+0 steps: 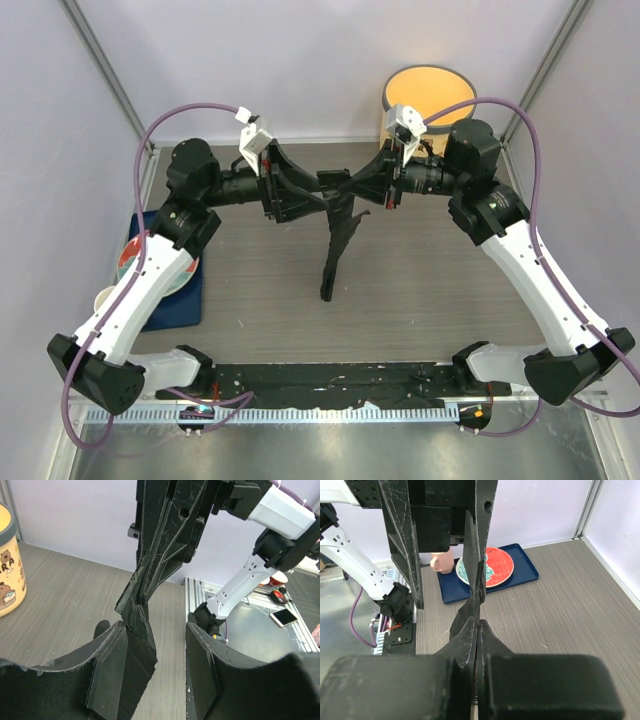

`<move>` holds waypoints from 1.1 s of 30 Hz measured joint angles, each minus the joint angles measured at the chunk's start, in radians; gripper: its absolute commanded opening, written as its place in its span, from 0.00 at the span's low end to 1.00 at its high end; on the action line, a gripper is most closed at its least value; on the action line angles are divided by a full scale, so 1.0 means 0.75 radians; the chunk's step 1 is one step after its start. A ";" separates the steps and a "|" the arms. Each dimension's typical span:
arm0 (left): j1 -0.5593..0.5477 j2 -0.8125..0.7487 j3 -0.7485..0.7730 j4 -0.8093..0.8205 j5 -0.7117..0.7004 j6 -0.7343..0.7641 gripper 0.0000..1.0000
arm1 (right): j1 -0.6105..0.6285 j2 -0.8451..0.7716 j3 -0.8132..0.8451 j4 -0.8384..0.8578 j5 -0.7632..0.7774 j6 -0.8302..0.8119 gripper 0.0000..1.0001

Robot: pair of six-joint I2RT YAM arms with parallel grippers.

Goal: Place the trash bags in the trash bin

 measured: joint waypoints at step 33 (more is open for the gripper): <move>0.000 0.111 0.035 0.098 0.099 -0.096 0.23 | 0.000 0.000 -0.001 0.012 -0.042 0.050 0.01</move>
